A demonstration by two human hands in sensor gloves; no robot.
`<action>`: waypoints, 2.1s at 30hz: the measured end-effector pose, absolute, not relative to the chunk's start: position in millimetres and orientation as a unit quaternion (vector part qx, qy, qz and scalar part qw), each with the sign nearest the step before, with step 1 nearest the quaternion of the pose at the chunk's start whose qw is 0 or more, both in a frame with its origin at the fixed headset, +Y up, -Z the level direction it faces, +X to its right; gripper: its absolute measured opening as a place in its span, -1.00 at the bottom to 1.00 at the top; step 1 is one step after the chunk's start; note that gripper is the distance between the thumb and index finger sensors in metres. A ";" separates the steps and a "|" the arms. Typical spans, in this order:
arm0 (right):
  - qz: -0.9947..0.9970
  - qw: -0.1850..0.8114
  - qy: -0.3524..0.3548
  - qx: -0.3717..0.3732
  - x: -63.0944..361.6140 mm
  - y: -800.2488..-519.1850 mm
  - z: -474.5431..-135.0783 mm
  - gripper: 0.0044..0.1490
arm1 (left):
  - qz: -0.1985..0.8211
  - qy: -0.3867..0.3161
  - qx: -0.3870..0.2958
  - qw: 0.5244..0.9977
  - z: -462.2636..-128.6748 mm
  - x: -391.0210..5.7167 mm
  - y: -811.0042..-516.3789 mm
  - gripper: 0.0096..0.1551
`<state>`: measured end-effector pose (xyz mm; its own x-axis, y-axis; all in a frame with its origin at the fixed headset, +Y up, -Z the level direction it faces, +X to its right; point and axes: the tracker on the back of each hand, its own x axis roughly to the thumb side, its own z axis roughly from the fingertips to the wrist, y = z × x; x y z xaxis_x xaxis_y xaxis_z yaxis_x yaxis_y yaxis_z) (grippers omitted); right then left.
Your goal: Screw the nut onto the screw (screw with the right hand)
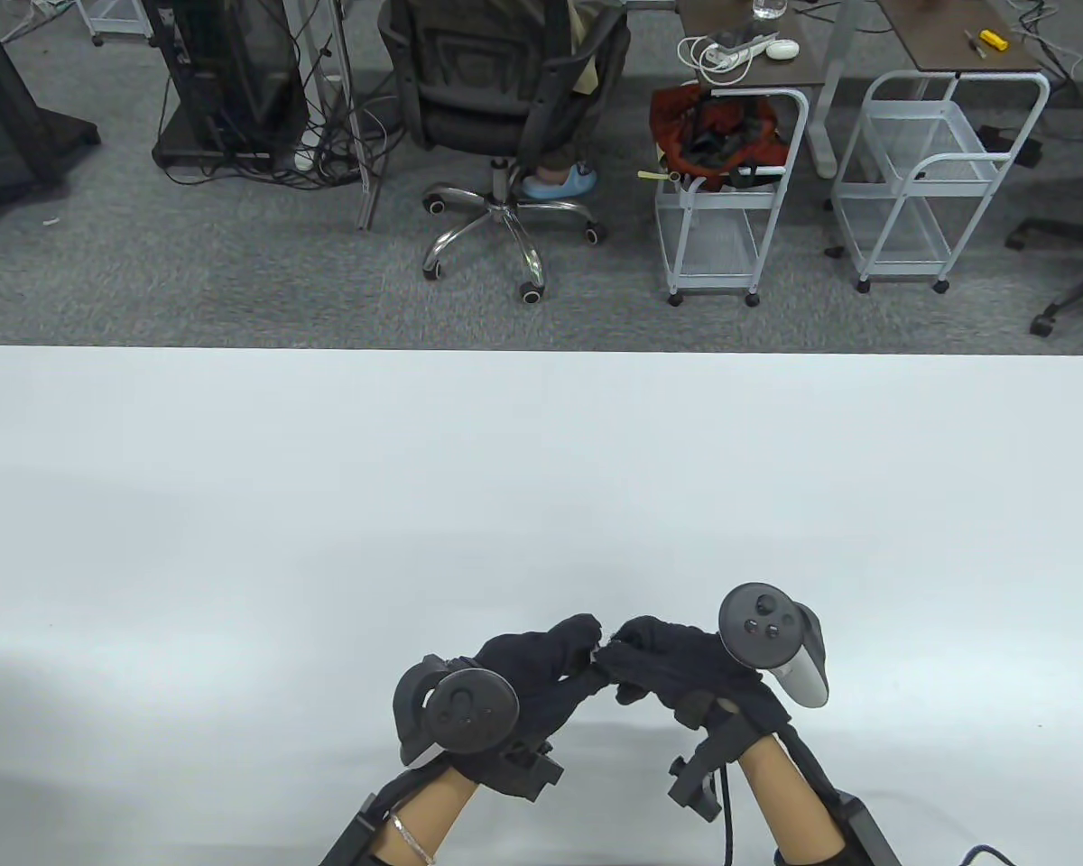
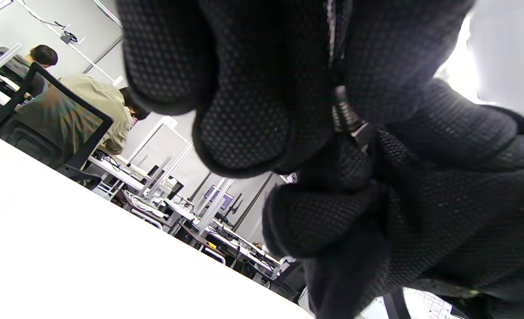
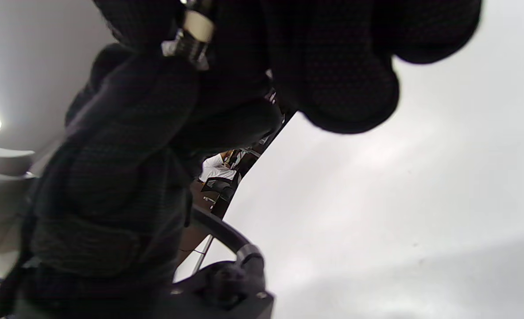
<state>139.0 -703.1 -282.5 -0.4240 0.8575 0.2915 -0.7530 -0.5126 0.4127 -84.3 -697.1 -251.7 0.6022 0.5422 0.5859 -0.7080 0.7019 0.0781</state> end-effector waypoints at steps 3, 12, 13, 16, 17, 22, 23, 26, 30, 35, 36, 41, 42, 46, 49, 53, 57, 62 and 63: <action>0.841 0.503 0.037 0.195 138.2 -704.0 -281.1 -0.42 | 0.364 -0.275 0.144 0.878 -252.9 -83.8 -698.3 -0.46; 0.836 0.506 0.057 0.206 139.0 -703.3 -282.5 -0.43 | 0.360 -0.270 0.149 0.881 -253.1 -84.8 -698.0 -0.47; 0.835 0.512 0.049 0.198 138.9 -703.6 -281.8 -0.42 | 0.365 -0.273 0.145 0.878 -253.4 -84.4 -698.0 -0.47; 0.827 0.514 0.081 0.213 139.1 -702.9 -281.5 -0.39 | 0.363 -0.267 0.147 0.880 -253.1 -85.6 -697.6 -0.47; 0.823 0.512 0.103 0.222 138.9 -702.4 -281.6 -0.36 | 0.356 -0.263 0.153 0.883 -253.0 -86.2 -697.4 -0.47; 0.837 0.502 0.057 0.209 138.3 -701.7 -281.3 -0.41 | 0.357 -0.268 0.153 0.881 -252.6 -85.7 -697.7 -0.47; 0.834 0.513 0.047 0.200 138.3 -702.3 -280.3 -0.42 | 0.364 -0.274 0.148 0.878 -252.5 -84.8 -697.3 -0.47; 0.824 0.515 0.089 0.218 139.2 -701.5 -280.3 -0.38 | 0.357 -0.264 0.157 0.882 -251.5 -85.8 -696.7 -0.47; 0.842 0.474 0.099 0.238 137.9 -698.8 -280.0 -0.40 | 0.343 -0.266 0.162 0.886 -251.1 -85.6 -696.5 -0.47; 0.838 0.501 0.063 0.209 139.5 -699.7 -279.6 -0.41 | 0.364 -0.268 0.149 0.880 -251.9 -84.4 -697.8 -0.47; 0.834 0.503 0.075 0.214 140.0 -699.6 -279.8 -0.41 | 0.359 -0.268 0.151 0.881 -251.7 -84.6 -697.6 -0.48; 0.844 0.470 0.086 0.241 138.2 -698.5 -281.2 -0.41 | 0.349 -0.265 0.156 0.885 -251.9 -85.4 -697.4 -0.47; 0.846 0.477 0.069 0.229 137.9 -698.3 -280.6 -0.41 | 0.352 -0.264 0.154 0.885 -252.8 -85.7 -698.5 -0.47; 0.840 0.497 0.055 0.209 138.1 -699.4 -279.0 -0.41 | 0.372 -0.267 0.143 0.877 -253.4 -85.6 -698.9 -0.47; 0.835 0.481 0.113 0.241 137.0 -698.0 -279.8 -0.36 | 0.343 -0.262 0.163 0.887 -252.4 -86.4 -697.5 -0.48; 0.852 0.468 0.049 0.228 137.0 -696.7 -279.8 -0.40 | 0.353 -0.265 0.157 0.884 -252.4 -85.8 -697.9 -0.48; 0.835 0.497 0.070 0.224 138.5 -698.6 -279.4 -0.40 | 0.361 -0.263 0.154 0.881 -251.9 -85.4 -697.4 -0.48; 0.852 0.455 0.070 0.249 138.1 -696.4 -280.8 -0.40 | 0.349 -0.264 0.161 0.885 -251.9 -84.9 -697.4 -0.48; 0.850 0.472 0.049 0.230 138.5 -696.7 -280.1 -0.40 | 0.358 -0.269 0.154 0.881 -252.5 -85.5 -698.0 -0.48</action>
<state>138.5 -696.7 -280.1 -0.4483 0.8251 0.3440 -0.7797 -0.5491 0.3011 -85.5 -698.0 -252.5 0.5996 0.5473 0.5839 -0.7132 0.6964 0.0797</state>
